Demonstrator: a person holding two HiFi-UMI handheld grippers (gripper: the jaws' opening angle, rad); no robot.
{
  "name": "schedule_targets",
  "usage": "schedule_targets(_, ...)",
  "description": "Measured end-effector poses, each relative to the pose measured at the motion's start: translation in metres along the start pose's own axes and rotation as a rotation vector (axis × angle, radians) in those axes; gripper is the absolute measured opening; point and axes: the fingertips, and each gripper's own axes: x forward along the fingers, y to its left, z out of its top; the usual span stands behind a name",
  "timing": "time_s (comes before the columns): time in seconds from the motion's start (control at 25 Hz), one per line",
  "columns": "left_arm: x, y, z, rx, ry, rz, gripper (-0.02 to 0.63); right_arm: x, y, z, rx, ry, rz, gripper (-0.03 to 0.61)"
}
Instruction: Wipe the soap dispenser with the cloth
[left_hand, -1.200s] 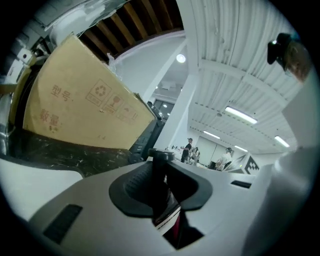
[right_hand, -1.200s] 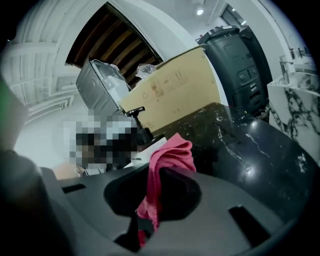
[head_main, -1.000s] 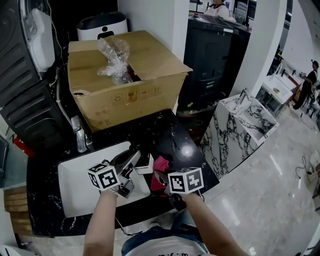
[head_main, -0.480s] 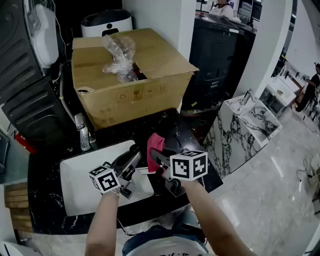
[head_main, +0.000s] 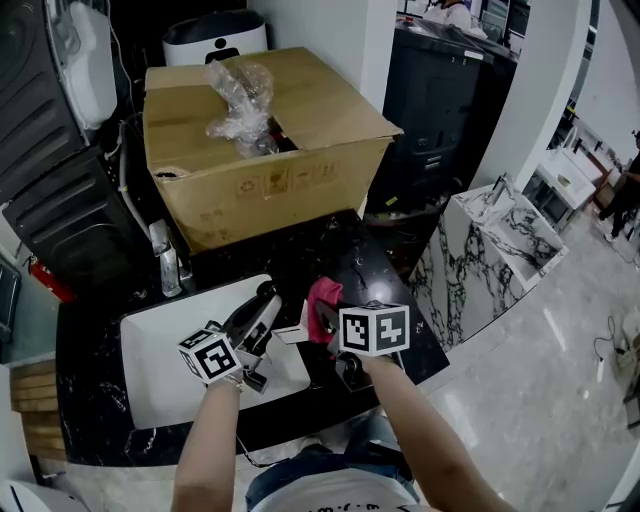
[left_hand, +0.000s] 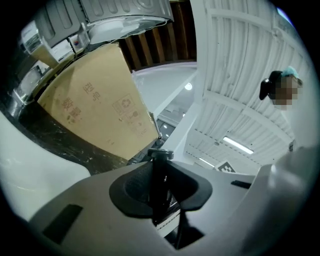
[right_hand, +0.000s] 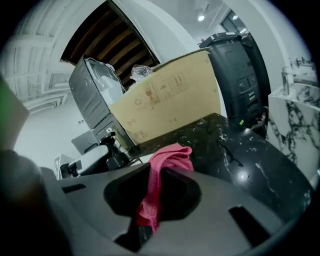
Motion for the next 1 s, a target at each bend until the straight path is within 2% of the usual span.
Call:
schedule_targets(0.2, -0.003, 0.004, 0.002, -0.014, -0.028, 0.010, 0.094, 0.003, -0.016, -0.018, -0.007, 0.067, -0.041, 0.048)
schedule_targets(0.36, -0.001, -0.003, 0.001, 0.023, -0.003, 0.012, 0.092, -0.001, -0.025, -0.025, -0.037, 0.140, -0.070, 0.048)
schedule_targets(0.64, 0.017, -0.025, -0.015, 0.189, 0.073, -0.020, 0.095, -0.024, -0.033, 0.016, -0.018, 0.036, -0.012, 0.049)
schedule_targets(0.84, 0.032, -0.049, -0.042, 0.370, 0.183, -0.097, 0.101, -0.031, -0.042, 0.032, -0.085, 0.064, 0.051, 0.049)
schedule_targets(0.92, 0.034, -0.053, -0.045, 0.395, 0.203, -0.087, 0.103, -0.034, -0.048, 0.036, -0.085, 0.072, 0.072, 0.049)
schedule_targets(1.0, 0.035, -0.055, -0.047, 0.440, 0.211, -0.042, 0.103, -0.036, -0.053, 0.039, -0.064, 0.071, 0.096, 0.049)
